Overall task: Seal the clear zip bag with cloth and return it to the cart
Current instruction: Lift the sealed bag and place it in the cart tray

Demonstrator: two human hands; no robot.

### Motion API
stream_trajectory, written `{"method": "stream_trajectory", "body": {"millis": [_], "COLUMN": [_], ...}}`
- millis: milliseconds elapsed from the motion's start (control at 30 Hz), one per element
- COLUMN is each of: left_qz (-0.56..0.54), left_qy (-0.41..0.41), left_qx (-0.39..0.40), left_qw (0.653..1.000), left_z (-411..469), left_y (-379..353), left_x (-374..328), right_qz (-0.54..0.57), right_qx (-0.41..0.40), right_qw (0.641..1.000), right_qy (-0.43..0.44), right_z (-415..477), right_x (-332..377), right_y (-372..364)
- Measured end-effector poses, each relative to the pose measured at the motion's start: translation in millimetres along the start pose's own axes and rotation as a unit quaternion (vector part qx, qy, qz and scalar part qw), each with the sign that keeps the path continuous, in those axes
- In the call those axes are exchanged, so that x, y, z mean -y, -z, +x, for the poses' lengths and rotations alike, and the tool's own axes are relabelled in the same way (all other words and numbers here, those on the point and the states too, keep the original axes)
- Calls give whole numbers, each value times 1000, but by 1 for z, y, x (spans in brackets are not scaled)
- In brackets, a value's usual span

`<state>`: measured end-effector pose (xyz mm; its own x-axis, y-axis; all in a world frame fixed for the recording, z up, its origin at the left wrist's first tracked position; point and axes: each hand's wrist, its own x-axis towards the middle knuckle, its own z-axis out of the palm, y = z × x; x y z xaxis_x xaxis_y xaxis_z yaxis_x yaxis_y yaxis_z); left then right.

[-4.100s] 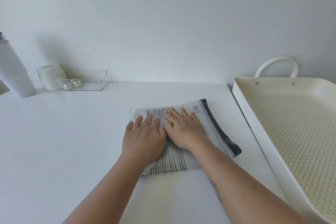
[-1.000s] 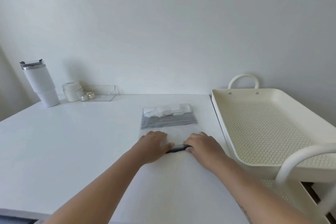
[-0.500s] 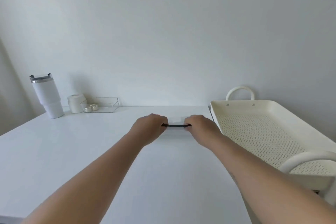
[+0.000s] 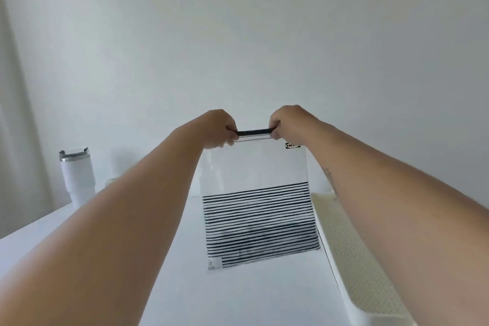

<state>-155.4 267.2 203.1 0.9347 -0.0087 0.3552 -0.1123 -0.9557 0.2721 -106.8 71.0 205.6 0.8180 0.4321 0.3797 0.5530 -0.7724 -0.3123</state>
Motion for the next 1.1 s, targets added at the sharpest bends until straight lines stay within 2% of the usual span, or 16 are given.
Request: {"method": "stream_trajectory", "body": {"millis": [133,333,667,900,1100], "left_qz": [-9,-6,35,29,40], "left_qy": [-17,-56,-139,-150,-148], "left_qx": [32,39,29,4,2], "left_qw": [999,998,989,988,988], "left_z": [8,38,132,203,226], "left_y": [6,-5,-69,-150,-205], "left_x": [-10,-53,-137,-180,-192], "right_qz": [-7,-26,-37,-46,-33], "right_qx": [51,55,-35,-66,-89], "right_qw": [999,998,995,990,988], "right_qy": [0,-35,-83,-114,-124], "right_z": [-6,-12,18,45,41], "right_x": [-5,-43,-179,-285,-340], "right_y": [25,55,78,66,35]}}
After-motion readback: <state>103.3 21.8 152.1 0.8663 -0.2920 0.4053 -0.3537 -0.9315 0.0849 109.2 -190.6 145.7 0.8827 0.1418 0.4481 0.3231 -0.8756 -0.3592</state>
